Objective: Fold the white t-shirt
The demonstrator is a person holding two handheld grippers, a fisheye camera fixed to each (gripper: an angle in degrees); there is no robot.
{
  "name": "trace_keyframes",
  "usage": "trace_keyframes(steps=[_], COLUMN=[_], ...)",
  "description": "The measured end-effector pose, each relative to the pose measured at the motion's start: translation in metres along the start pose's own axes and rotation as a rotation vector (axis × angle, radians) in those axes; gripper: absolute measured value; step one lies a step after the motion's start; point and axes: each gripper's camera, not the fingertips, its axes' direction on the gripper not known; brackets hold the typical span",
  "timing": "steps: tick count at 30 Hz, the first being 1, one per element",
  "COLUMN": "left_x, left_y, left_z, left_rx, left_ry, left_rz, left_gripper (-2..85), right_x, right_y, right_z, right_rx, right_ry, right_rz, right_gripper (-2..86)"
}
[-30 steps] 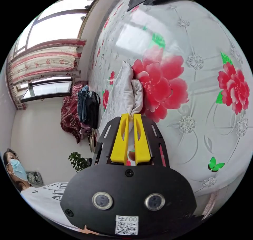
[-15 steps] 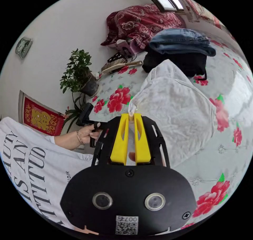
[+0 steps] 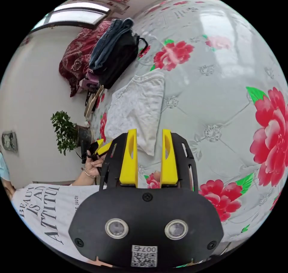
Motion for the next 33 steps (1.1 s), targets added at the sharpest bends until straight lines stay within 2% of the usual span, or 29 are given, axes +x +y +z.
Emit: trace_keyframes(steps=[2,4,8,12,14,17,19,20,22,25,28,33], left_x=[-0.002,-0.01,-0.006,-0.019,-0.032,-0.056,-0.052,-0.048,-0.035,-0.011,0.023,0.079], left_y=[-0.005,-0.007,-0.007,-0.004,-0.001,0.016,0.049,0.057,0.092,0.128,0.137,0.125], left_z=[0.014,0.029,0.038,0.004,-0.029,-0.094,-0.12,-0.119,-0.092,-0.033,0.042,0.158], left_rx=[-0.013,-0.036,-0.021,0.116,0.221,0.431,0.561,0.565,0.515,0.394,0.229,-0.011], left_ry=[-0.051,-0.077,-0.111,-0.179,-0.25,-0.45,-0.704,-0.773,-0.984,-1.119,-1.15,-1.083], left_rz=[-0.041,-0.1,-0.035,-0.043,-0.072,-0.198,-0.261,-0.259,-0.224,-0.103,0.125,0.502], left_gripper=[13.1,5.9,3.4,1.6,0.9,0.1,0.4,0.7,4.4,5.0,4.6,1.5], right_x=[0.023,0.027,0.002,-0.046,-0.098,-0.183,-0.228,-0.251,-0.274,-0.277,-0.238,-0.156], right_y=[0.0,0.0,-0.015,-0.039,-0.054,-0.048,-0.033,-0.021,0.002,0.048,0.095,0.163], right_z=[0.013,0.028,0.078,0.14,0.21,0.304,0.338,0.349,0.354,0.342,0.313,0.24], right_rx=[-0.008,-0.007,-0.073,-0.162,-0.289,-0.493,-0.539,-0.537,-0.534,-0.542,-0.541,-0.538], right_ry=[-0.042,-0.057,-0.054,-0.064,-0.1,-0.116,-0.091,-0.045,0.038,0.271,0.549,0.81], right_rz=[0.091,0.115,0.08,-0.035,-0.134,-0.314,-0.446,-0.533,-0.659,-0.875,-0.974,-0.829], right_gripper=[7.4,6.9,5.8,4.9,4.6,4.9,5.1,5.2,5.2,5.1,5.1,4.6])
